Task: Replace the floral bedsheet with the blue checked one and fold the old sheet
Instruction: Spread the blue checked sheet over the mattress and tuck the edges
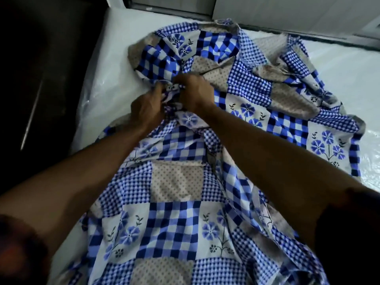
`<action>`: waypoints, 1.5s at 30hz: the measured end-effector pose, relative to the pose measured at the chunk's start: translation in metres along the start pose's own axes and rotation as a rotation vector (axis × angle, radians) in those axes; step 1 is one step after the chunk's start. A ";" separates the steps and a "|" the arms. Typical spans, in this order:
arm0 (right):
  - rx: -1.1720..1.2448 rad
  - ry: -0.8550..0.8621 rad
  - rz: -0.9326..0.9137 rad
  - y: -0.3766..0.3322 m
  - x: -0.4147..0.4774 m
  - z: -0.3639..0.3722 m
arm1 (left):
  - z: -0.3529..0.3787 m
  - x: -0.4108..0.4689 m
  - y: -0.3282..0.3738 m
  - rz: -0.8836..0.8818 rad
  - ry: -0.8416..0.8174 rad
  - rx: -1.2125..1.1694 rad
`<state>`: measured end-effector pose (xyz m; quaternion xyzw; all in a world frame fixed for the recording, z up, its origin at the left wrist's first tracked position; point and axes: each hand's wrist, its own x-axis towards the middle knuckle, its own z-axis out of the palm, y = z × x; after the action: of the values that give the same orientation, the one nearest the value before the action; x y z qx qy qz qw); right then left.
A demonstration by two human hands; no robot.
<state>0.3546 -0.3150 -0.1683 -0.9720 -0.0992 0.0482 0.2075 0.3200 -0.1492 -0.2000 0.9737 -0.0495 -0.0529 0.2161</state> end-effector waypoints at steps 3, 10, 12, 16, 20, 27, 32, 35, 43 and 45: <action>0.189 0.238 0.298 0.050 0.015 -0.025 | -0.030 0.023 -0.028 -0.028 0.182 0.081; 0.222 0.322 0.791 0.138 -0.007 -0.064 | -0.082 0.057 -0.094 -0.488 0.243 0.038; 0.052 0.287 0.524 0.109 -0.004 -0.056 | -0.077 0.054 -0.071 -0.292 0.172 0.165; -0.099 0.064 0.120 0.057 0.024 -0.022 | -0.052 0.070 -0.031 0.078 0.090 0.214; -0.131 -0.011 0.136 0.034 0.064 -0.007 | -0.023 0.111 -0.018 0.044 -0.045 0.213; -0.118 0.017 0.161 0.075 0.103 -0.014 | 0.008 0.166 -0.013 0.038 -0.223 0.327; 0.130 0.384 0.461 0.145 0.107 -0.056 | -0.019 0.201 -0.045 -0.347 0.011 0.259; 0.235 0.555 0.642 0.202 0.098 -0.088 | -0.047 0.225 -0.088 -0.513 0.026 0.080; 0.223 0.415 0.256 0.155 0.076 -0.060 | -0.052 0.213 -0.033 -0.304 0.150 0.356; 0.044 0.206 0.174 0.132 0.072 -0.043 | -0.032 0.200 -0.007 -0.037 0.089 0.407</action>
<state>0.4537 -0.4346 -0.1876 -0.9719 0.0086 -0.0319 0.2330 0.5228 -0.1532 -0.1903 0.9994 -0.0319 -0.0028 0.0160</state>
